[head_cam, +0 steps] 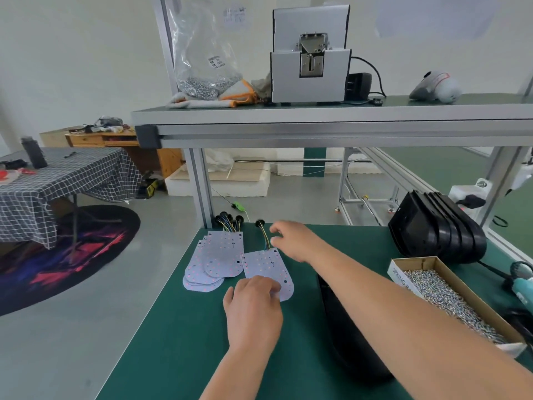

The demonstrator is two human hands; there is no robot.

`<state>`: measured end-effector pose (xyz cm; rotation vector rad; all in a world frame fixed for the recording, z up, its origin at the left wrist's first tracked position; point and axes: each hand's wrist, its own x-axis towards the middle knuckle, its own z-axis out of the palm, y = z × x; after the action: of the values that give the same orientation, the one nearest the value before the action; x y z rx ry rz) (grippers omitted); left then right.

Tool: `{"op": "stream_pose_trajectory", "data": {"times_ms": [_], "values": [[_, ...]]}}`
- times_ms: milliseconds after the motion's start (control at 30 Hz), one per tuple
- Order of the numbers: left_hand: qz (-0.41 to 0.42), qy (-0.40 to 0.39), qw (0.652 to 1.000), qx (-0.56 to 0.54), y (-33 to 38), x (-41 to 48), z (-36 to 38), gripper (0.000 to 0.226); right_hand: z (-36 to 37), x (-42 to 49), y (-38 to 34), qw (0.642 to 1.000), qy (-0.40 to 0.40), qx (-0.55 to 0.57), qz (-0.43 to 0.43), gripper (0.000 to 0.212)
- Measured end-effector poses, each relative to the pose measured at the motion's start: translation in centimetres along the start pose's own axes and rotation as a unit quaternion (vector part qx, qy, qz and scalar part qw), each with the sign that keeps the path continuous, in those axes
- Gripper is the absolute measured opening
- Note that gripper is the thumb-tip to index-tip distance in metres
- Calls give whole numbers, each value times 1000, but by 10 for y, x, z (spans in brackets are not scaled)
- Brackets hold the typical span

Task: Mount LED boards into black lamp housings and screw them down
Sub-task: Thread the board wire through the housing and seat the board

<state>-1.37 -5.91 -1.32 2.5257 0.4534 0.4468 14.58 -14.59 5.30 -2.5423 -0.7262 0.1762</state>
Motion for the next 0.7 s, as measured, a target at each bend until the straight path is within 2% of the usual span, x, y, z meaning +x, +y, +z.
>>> {"op": "stream_pose_trajectory", "data": {"times_ms": [67, 167, 267, 333, 400, 467, 533, 600, 700], "values": [[1, -4, 1000, 0, -1, 1, 1, 30, 11, 21, -4, 998, -58, -32, -10, 46], [1, -11, 1000, 4, -2, 3, 3, 32, 21, 37, -3, 990, -118, -82, -16, 44], [3, -15, 1000, 1, -2, 4, 3, 34, 27, 39, 1, 990, -89, -111, -14, 24], [8, -19, 1000, -5, -2, 5, 2, 36, 22, 36, 0, 992, -57, -112, -11, 33], [2, -24, 1000, -7, -2, 4, 3, 40, 16, 29, 2, 997, -29, -67, 0, 38], [-26, -24, 999, -15, -1, 5, 2, 53, 12, 22, 5, 999, -7, -13, 39, 20], [-50, -12, 998, -46, -1, 6, 4, 70, 6, 14, 10, 995, 25, 76, 60, 14], [-61, -2, 992, -110, -1, 6, 3, 81, 0, 4, 14, 980, 64, 174, 69, 8], [-93, 4, 958, -270, 1, 6, -3, 86, -4, -17, 17, 951, 106, 284, 65, 17]]}}
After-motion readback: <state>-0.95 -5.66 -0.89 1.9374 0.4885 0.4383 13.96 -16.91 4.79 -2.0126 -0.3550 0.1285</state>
